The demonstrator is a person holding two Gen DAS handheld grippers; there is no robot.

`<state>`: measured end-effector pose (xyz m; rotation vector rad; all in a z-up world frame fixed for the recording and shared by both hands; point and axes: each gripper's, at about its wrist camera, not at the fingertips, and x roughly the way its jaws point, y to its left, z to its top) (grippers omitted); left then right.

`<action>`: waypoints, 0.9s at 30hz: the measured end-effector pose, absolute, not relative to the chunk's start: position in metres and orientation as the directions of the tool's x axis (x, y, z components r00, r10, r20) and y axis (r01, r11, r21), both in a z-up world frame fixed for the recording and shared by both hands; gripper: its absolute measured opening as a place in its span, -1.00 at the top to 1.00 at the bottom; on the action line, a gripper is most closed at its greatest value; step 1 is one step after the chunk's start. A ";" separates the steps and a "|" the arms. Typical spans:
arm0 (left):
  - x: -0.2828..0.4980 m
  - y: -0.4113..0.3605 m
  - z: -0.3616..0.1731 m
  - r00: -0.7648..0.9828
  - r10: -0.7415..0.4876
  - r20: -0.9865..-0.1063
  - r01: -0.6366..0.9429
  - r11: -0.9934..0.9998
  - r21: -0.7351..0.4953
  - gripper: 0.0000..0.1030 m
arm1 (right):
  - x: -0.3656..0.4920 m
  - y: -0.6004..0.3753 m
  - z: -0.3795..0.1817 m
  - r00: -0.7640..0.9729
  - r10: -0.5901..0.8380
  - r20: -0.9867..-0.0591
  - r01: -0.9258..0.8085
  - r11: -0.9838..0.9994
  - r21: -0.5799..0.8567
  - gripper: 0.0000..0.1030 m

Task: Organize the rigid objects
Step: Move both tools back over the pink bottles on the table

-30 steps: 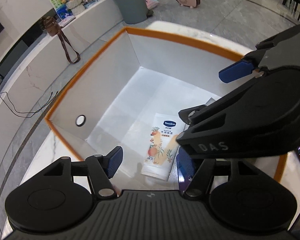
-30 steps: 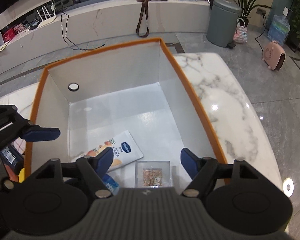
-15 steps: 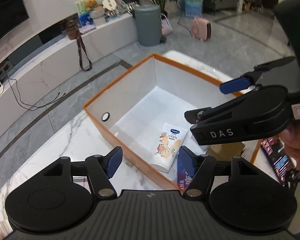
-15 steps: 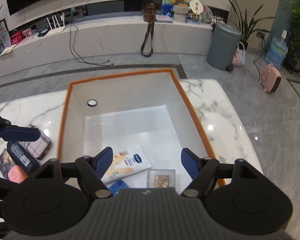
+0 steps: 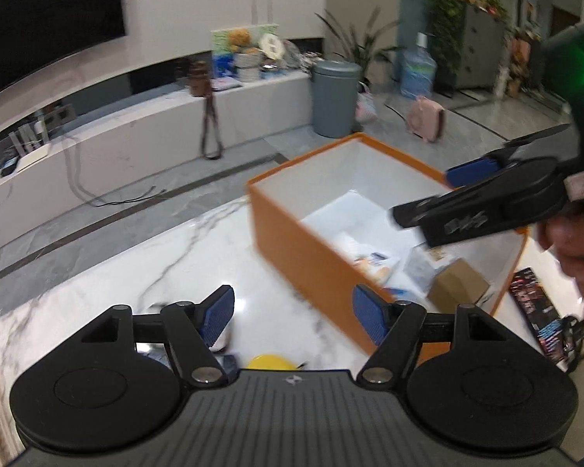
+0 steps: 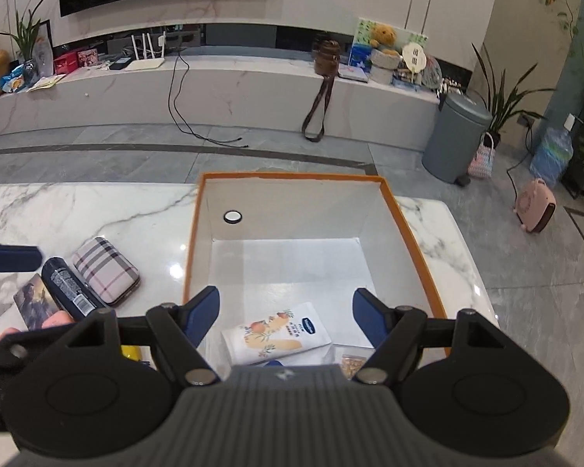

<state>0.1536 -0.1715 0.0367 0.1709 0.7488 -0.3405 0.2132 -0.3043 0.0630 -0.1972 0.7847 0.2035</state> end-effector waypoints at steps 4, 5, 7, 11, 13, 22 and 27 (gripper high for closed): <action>0.135 -0.137 0.030 0.729 -0.199 -0.655 0.302 0.952 0.046 -0.59 | 0.200 -0.299 0.061 0.718 0.123 -0.686 -0.247 0.965 -0.086 -0.48; 0.132 -0.128 0.029 0.737 -0.197 -0.647 0.291 0.956 0.040 -0.59 | 0.196 -0.298 0.061 0.732 0.126 -0.669 -0.238 0.968 -0.078 -0.48; 0.126 -0.111 0.027 0.749 -0.198 -0.632 0.275 0.961 0.025 -0.63 | 0.186 -0.294 0.059 0.748 0.140 -0.649 -0.233 0.971 -0.059 -0.48; 0.114 -0.080 0.019 0.768 -0.183 -0.613 0.247 0.969 0.020 -0.67 | 0.169 -0.274 0.061 0.772 0.170 -0.613 -0.251 0.967 -0.049 -0.48; 0.110 -0.064 0.011 0.772 -0.178 -0.610 0.233 0.972 0.011 -0.68 | 0.160 -0.263 0.063 0.785 0.190 -0.590 -0.253 0.967 -0.025 -0.48; 0.093 -0.027 -0.008 0.740 -0.188 -0.646 0.181 0.980 -0.078 -0.68 | 0.151 -0.183 0.055 0.755 0.307 -0.580 -0.371 0.929 0.010 -0.48; 0.082 -0.030 -0.022 0.742 -0.196 -0.641 0.217 0.975 -0.047 -0.68 | 0.155 -0.156 0.034 0.717 0.347 -0.604 -0.426 0.905 0.014 -0.48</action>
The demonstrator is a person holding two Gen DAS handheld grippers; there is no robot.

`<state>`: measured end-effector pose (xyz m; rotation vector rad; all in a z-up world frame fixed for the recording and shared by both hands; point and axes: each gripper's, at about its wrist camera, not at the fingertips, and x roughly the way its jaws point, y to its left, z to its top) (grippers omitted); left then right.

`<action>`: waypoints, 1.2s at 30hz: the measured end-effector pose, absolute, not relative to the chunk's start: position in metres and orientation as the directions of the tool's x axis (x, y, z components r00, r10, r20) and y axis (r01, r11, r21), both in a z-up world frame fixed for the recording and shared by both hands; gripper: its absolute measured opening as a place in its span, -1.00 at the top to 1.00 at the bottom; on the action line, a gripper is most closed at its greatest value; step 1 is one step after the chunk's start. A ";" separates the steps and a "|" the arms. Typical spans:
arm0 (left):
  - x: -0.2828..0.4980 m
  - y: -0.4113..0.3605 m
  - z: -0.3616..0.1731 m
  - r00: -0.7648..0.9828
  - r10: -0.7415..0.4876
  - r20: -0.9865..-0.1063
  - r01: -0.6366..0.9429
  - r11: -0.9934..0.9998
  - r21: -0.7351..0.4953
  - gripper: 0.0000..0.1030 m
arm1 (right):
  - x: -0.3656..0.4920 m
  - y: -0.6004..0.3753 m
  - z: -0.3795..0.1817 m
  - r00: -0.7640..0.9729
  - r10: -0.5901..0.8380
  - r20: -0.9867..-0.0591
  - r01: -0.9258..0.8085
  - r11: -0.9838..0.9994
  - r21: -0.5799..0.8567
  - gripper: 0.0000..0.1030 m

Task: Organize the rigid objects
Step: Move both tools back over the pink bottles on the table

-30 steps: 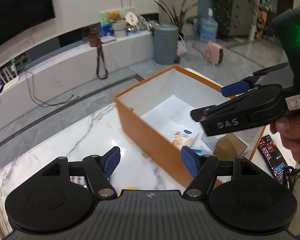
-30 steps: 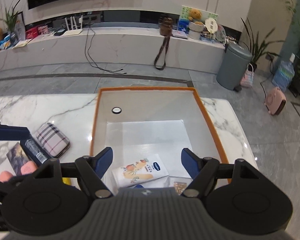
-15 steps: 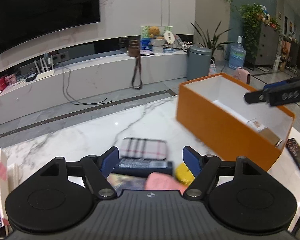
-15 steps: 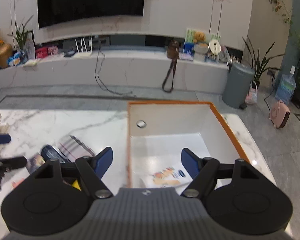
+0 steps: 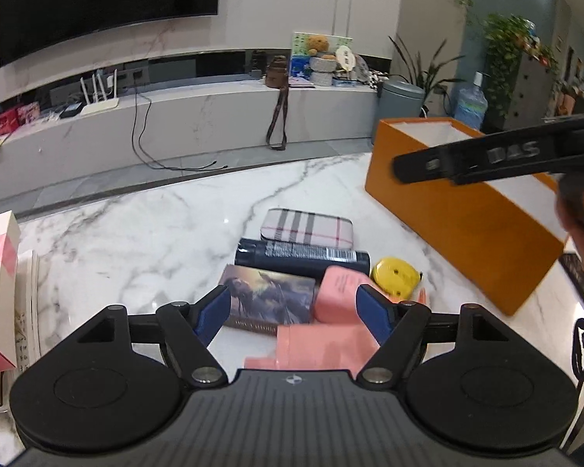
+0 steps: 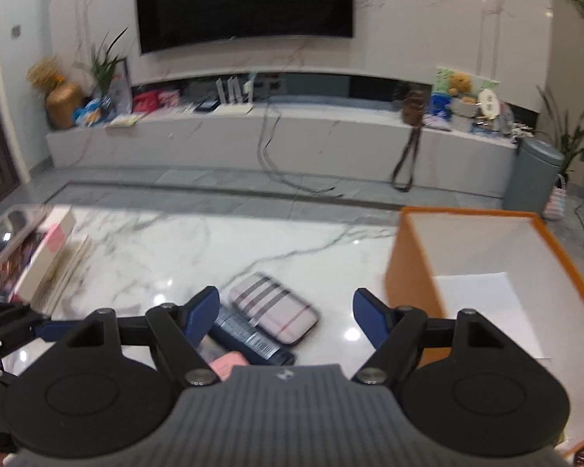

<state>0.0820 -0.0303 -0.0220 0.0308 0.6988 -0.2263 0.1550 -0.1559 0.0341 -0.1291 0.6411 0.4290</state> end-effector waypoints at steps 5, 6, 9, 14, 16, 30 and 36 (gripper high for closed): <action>0.078 -0.039 -0.040 0.729 -0.176 -0.662 0.247 0.969 0.014 -0.68 | 0.163 -0.147 0.007 0.678 0.333 -0.655 -0.454 0.891 -0.017 -0.48; 0.077 -0.041 -0.041 0.724 -0.186 -0.664 0.264 0.964 0.018 -0.68 | 0.165 -0.146 0.003 0.673 0.330 -0.662 -0.455 0.890 -0.019 -0.48; 0.079 -0.046 -0.047 0.710 -0.200 -0.675 0.287 0.958 0.019 -0.68 | 0.171 -0.141 -0.008 0.648 0.327 -0.688 -0.472 0.881 -0.026 -0.48; 0.084 -0.050 -0.054 0.696 -0.215 -0.685 0.296 0.955 0.000 -0.71 | 0.174 -0.131 -0.023 0.610 0.327 -0.722 -0.501 0.865 -0.032 -0.47; 0.085 -0.050 -0.055 0.695 -0.218 -0.685 0.290 0.957 -0.011 -0.72 | 0.175 -0.126 -0.029 0.590 0.327 -0.739 -0.518 0.854 -0.036 -0.47; 0.083 -0.058 -0.050 0.676 -0.203 -0.708 0.311 0.950 0.025 -0.78 | 0.184 -0.119 -0.050 0.507 0.347 -0.789 -0.571 0.821 -0.006 -0.29; 0.076 -0.053 -0.045 0.664 -0.209 -0.718 0.329 0.944 0.030 -0.78 | 0.179 -0.115 -0.050 0.459 0.364 -0.810 -0.622 0.783 0.000 -0.18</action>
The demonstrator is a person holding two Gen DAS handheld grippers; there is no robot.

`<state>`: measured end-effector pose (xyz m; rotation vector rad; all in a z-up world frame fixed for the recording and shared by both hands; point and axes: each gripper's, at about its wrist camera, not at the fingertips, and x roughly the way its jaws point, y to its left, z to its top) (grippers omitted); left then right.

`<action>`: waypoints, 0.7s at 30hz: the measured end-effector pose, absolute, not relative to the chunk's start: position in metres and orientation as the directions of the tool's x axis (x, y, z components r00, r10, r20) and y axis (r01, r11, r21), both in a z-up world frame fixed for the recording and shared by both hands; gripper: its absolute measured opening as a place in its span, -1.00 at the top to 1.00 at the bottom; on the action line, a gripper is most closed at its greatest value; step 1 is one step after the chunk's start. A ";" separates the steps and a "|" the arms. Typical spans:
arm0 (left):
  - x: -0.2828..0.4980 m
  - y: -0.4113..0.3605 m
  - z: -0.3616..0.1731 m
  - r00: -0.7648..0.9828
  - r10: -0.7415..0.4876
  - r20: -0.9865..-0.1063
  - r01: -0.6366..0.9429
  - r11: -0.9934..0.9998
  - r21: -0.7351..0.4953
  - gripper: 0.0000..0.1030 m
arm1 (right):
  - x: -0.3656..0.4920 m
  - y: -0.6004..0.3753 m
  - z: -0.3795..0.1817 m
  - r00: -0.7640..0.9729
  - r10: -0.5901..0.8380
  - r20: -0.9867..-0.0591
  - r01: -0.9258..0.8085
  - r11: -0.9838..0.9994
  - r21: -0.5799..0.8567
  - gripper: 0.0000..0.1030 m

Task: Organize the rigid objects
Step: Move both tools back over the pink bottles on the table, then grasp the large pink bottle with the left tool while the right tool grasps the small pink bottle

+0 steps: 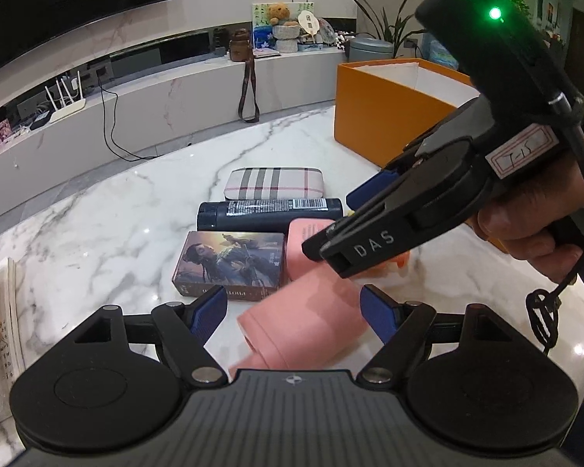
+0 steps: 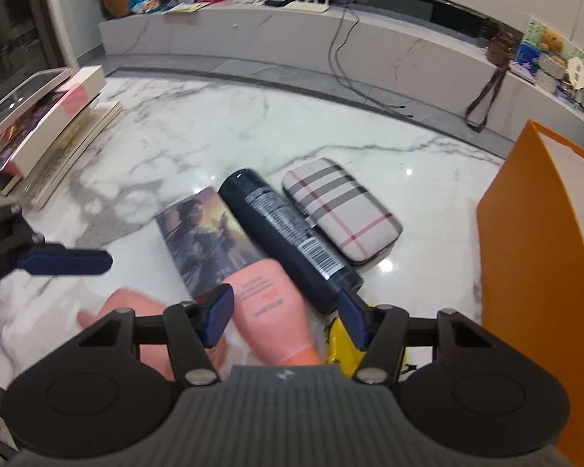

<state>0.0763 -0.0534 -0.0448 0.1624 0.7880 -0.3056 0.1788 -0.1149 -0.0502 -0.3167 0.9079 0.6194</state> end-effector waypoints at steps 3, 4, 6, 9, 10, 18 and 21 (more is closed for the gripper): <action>0.077 -0.054 -0.051 0.635 -0.213 -0.743 0.352 0.935 0.033 -0.78 | 0.176 -0.112 -0.055 0.437 0.351 -0.828 -0.642 0.766 -0.014 -0.17; 0.077 -0.054 -0.054 0.633 -0.208 -0.746 0.351 0.935 0.037 -0.78 | 0.175 -0.110 -0.057 0.431 0.348 -0.833 -0.646 0.763 -0.016 -0.16; 0.079 -0.055 -0.059 0.627 -0.205 -0.752 0.352 0.935 0.039 -0.78 | 0.175 -0.107 -0.060 0.417 0.347 -0.840 -0.651 0.759 -0.009 -0.09; 0.081 -0.056 -0.064 0.623 -0.205 -0.755 0.357 0.933 0.042 -0.78 | 0.173 -0.103 -0.065 0.400 0.331 -0.855 -0.665 0.747 -0.022 -0.08; 0.081 -0.056 -0.065 0.621 -0.205 -0.757 0.361 0.931 0.043 -0.78 | 0.173 -0.103 -0.067 0.396 0.324 -0.859 -0.667 0.745 -0.026 -0.08; 0.087 -0.062 -0.081 0.593 -0.220 -0.774 0.427 0.901 0.072 -0.73 | 0.174 -0.106 -0.072 0.375 0.323 -0.869 -0.667 0.745 -0.011 -0.01; 0.090 -0.066 -0.086 0.592 -0.217 -0.776 0.444 0.892 0.089 -0.63 | 0.174 -0.106 -0.073 0.382 0.329 -0.863 -0.668 0.744 -0.012 -0.01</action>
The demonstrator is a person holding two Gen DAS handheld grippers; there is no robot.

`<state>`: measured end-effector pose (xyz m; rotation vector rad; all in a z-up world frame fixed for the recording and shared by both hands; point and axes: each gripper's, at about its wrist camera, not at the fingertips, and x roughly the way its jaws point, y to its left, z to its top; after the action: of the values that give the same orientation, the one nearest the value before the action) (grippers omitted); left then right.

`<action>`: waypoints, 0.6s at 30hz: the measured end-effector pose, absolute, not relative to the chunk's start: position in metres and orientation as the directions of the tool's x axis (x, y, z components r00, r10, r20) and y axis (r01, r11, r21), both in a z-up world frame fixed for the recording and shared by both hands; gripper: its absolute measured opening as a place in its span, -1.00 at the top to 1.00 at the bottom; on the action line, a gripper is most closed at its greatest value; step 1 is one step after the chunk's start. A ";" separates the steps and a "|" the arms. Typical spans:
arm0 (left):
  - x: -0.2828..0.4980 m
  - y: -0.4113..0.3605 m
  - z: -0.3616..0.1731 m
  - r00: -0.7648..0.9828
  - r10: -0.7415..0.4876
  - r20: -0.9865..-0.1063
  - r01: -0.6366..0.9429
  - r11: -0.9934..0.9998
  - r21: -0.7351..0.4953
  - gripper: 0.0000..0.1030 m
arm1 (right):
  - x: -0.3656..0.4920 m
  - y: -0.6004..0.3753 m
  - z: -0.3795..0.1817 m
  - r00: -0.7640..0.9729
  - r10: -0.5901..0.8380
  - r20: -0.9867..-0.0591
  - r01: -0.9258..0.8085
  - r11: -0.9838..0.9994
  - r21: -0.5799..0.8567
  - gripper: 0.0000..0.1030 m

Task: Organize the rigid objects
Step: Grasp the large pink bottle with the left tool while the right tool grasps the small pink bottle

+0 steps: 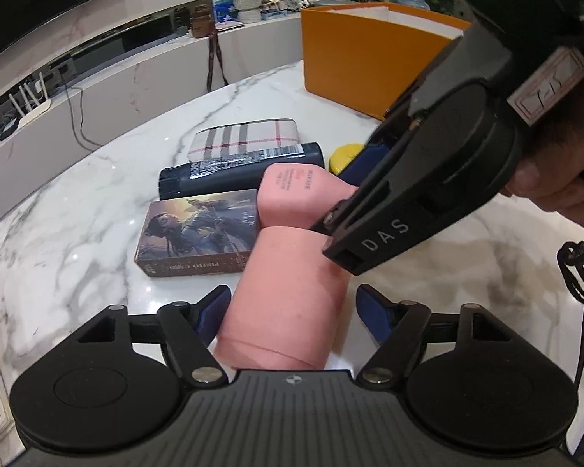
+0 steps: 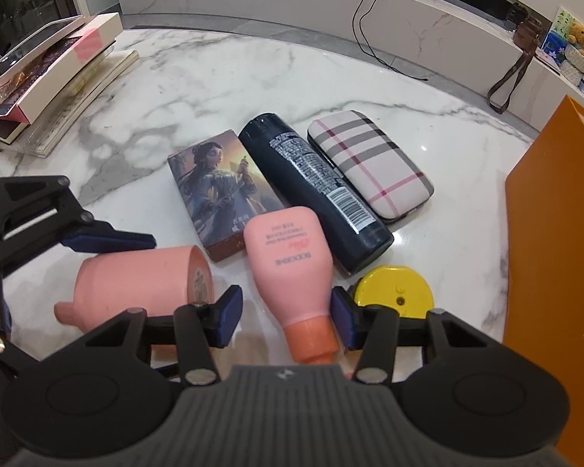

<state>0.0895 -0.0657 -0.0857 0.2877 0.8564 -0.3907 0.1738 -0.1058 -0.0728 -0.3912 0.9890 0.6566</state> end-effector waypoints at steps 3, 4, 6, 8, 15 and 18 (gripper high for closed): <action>0.091 -0.068 -0.087 0.591 -0.218 -0.776 0.455 0.885 0.098 -0.51 | 0.175 -0.106 -0.074 0.390 0.337 -0.857 -0.666 0.746 -0.010 0.01; 0.091 -0.069 -0.088 0.592 -0.213 -0.777 0.453 0.886 0.102 -0.40 | 0.176 -0.106 -0.074 0.391 0.341 -0.855 -0.664 0.747 -0.006 0.02; 0.092 -0.068 -0.088 0.591 -0.205 -0.780 0.448 0.888 0.106 -0.22 | 0.177 -0.107 -0.074 0.395 0.348 -0.850 -0.660 0.751 0.000 0.07; 0.094 -0.064 -0.087 0.590 -0.198 -0.782 0.422 0.902 0.090 -0.22 | 0.179 -0.106 -0.076 0.397 0.344 -0.851 -0.663 0.749 -0.006 0.11; 0.100 -0.048 -0.080 0.595 -0.165 -0.786 0.358 0.931 0.076 -0.22 | 0.182 -0.108 -0.075 0.382 0.353 -0.854 -0.664 0.748 0.013 0.12; 0.099 -0.044 -0.077 0.598 -0.156 -0.786 0.348 0.934 0.079 -0.22 | 0.181 -0.109 -0.073 0.377 0.351 -0.857 -0.660 0.751 0.017 0.12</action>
<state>0.0990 -0.0437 -0.0769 0.2347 0.8841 -0.2953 0.1815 -0.1089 -0.0729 -0.3559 0.9900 0.6637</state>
